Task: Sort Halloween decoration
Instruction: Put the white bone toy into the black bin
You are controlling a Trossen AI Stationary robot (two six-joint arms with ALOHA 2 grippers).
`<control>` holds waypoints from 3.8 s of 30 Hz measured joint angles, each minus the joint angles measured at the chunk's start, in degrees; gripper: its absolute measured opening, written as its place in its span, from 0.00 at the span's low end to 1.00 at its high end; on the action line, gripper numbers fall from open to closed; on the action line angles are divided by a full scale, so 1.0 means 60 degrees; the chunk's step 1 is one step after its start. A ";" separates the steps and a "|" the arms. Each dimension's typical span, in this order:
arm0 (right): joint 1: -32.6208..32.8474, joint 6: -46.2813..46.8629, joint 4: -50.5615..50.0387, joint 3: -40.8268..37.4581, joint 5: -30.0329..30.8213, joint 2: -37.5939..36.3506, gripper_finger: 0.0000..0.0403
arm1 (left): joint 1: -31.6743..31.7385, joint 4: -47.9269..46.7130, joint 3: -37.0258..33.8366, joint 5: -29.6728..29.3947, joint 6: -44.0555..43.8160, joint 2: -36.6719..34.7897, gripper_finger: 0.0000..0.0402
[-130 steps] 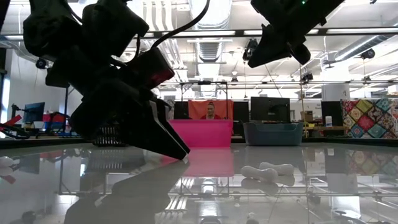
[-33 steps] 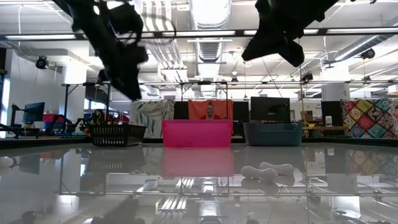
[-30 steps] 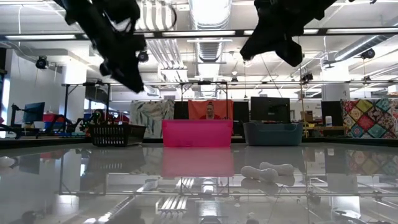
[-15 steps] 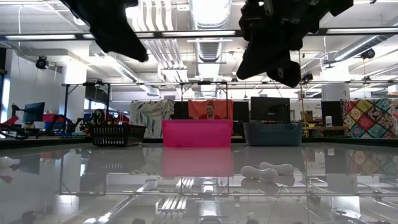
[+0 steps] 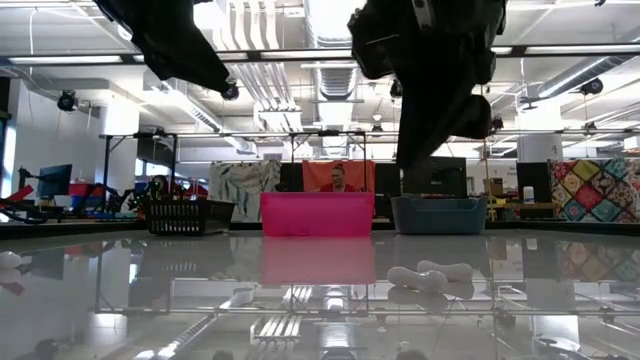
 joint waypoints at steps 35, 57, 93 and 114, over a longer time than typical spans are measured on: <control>0.1668 -0.1171 -0.1330 0.2676 0.0083 0.2772 0.18 | 0.0000 -0.0268 0.0000 0.0024 -0.0034 0.0005 0.42; 0.1611 -0.0764 -0.0917 0.2568 0.0098 0.3160 0.21 | 0.0000 -0.0311 -0.0004 0.0022 -0.0034 0.0005 0.42; 0.0694 -0.3381 -0.0698 0.2313 0.1659 0.2106 0.02 | -0.0663 0.0825 -0.0007 -0.0837 0.0422 0.0005 0.42; -0.3449 -0.7102 0.7418 0.2324 0.1848 0.3110 0.02 | -0.3372 0.1020 -0.0011 -0.3737 0.0646 -0.2218 0.42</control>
